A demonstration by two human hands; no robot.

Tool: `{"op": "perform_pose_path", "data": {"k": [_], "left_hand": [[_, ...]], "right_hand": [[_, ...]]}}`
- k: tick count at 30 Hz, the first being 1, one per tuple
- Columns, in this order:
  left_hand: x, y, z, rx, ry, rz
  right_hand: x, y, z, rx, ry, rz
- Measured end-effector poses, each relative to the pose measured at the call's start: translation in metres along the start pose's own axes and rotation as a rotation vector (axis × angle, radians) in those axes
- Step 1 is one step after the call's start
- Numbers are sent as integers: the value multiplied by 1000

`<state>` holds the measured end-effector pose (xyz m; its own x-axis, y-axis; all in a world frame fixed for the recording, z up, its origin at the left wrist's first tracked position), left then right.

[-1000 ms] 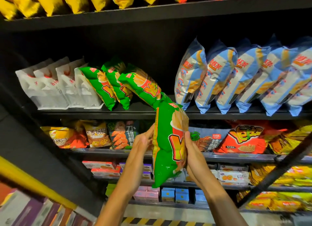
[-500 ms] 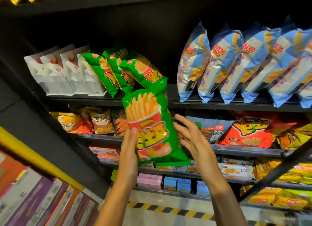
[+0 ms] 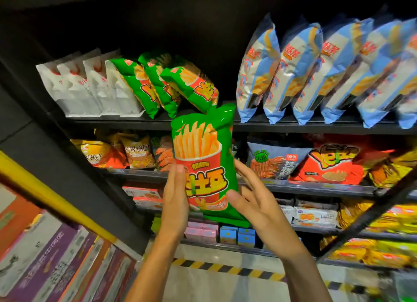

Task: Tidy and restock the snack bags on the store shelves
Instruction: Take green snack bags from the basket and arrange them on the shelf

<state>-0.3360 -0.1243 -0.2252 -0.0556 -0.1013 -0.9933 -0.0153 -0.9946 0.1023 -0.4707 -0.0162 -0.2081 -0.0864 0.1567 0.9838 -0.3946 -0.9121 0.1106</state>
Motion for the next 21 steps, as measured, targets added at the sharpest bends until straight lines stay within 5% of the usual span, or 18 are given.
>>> {"op": "perform_pose_path", "data": {"k": [4, 7, 15, 21], "left_hand": [[1, -9, 4, 262, 5, -5], [-7, -23, 7, 433, 35, 27], [-50, -21, -11, 249, 59, 202], [-60, -29, -12, 222, 84, 219]], "right_hand": [[-1, 0, -26, -299, 20, -54], [-1, 0, -34, -342, 18, -22], [29, -15, -30, -246, -44, -247], [44, -26, -7, -112, -346, -478]]}}
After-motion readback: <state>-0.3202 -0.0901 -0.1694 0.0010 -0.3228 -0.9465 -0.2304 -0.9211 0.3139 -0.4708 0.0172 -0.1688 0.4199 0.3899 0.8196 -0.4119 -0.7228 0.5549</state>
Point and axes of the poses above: each hand's wrist, its own y-axis towards the middle knuckle, its own z-axis out of the palm, x = y × z, the point moved 8 cm from there along y, towards the middle knuckle, and after that the axes turned 14 degrees about -x, right-handed, at the moved point
